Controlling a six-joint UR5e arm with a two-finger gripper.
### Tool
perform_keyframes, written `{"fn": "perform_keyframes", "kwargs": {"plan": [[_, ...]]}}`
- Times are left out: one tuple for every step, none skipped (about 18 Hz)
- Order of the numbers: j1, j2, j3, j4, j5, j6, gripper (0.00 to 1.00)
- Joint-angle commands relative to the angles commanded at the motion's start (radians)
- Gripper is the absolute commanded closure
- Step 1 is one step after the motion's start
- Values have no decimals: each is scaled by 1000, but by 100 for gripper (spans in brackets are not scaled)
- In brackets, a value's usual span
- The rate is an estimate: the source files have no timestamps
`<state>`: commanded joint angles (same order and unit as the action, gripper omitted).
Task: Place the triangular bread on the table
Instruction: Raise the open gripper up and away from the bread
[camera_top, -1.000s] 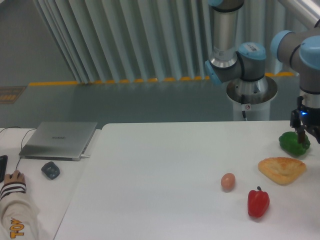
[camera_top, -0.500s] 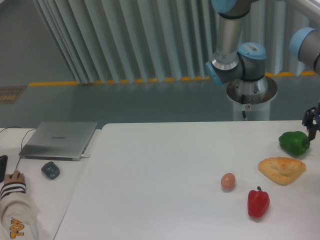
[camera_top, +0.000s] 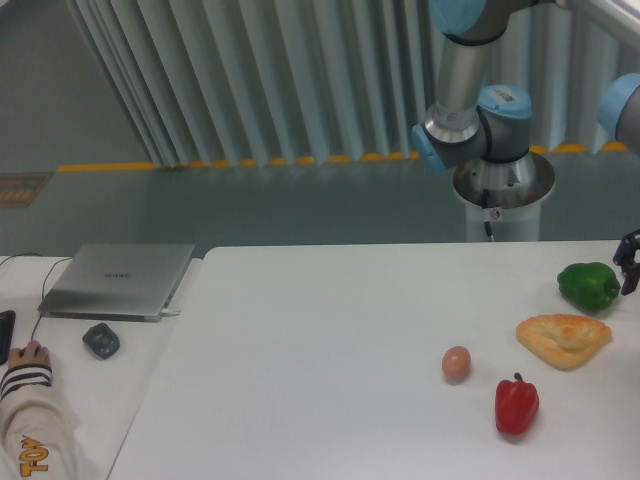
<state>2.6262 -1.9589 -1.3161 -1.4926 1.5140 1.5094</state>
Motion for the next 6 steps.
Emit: {"fn": "perform_keyframes", "kwargs": {"plan": [[0, 0, 0, 0, 0, 0, 0], [0, 2, 0, 0, 0, 0, 0], [0, 2, 0, 0, 0, 0, 0], [0, 2, -2, 5, 0, 0, 0], [0, 3, -5, 8, 0, 0, 0], [0, 3, -5, 8, 0, -2, 0]]}}
